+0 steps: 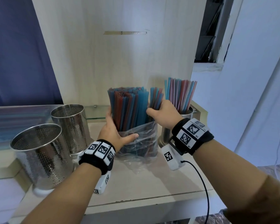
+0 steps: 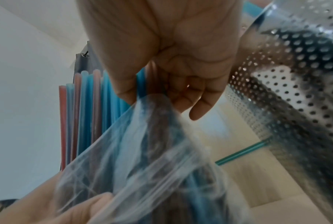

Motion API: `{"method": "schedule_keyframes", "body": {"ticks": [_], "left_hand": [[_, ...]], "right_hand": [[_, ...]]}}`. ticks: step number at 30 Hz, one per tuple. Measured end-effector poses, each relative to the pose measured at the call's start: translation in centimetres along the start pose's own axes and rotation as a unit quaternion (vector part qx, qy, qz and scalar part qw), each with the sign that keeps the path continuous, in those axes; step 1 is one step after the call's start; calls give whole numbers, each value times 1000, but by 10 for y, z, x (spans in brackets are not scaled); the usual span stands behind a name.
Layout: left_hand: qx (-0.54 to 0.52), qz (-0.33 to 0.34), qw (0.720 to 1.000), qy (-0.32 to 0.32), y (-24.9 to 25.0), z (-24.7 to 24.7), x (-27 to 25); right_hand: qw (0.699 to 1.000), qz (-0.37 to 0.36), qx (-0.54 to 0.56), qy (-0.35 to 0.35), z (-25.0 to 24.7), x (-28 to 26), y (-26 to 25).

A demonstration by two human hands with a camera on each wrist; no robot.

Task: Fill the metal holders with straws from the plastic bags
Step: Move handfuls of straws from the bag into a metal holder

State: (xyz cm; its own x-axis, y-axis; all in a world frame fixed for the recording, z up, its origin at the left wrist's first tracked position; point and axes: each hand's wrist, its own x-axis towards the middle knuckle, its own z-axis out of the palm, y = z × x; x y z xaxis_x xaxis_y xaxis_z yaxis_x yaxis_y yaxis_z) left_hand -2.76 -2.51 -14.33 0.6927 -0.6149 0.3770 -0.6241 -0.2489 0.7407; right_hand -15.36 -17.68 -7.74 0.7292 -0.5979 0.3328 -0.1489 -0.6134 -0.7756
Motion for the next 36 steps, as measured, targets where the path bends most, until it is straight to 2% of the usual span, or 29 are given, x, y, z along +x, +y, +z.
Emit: {"method": "schedule_keyframes", "body": {"ticks": [2,4,10,17,21,26,31,36], "left_hand": [[-1,-4,1000,1,-1,-1,0],[0,-6,1000,1,-1,-1,0],[5,-5,1000,3,1,-1,0],[9,-11,1000,3,3,0,-1],[7,-9,1000,-2,3,0,0],[2,-11,1000,-5,2,-1,0],[2,-2,1000,-5,1,-1,1],[13,3,1000,-2,-2,0,3]], "right_hand": [[998,-6,-18,-53,-1,4,-1],[997,-10,-30,-73,-2,8,0],[1000,-5,-30,6,2,5,0],[998,27,53,-14,-16,9,-14],[994,20,94,55,-20,14,-28],[959,11,255,122,-23,22,-41],[934,-40,306,180,-49,28,-52],[902,-94,379,185,-79,22,-70]]}}
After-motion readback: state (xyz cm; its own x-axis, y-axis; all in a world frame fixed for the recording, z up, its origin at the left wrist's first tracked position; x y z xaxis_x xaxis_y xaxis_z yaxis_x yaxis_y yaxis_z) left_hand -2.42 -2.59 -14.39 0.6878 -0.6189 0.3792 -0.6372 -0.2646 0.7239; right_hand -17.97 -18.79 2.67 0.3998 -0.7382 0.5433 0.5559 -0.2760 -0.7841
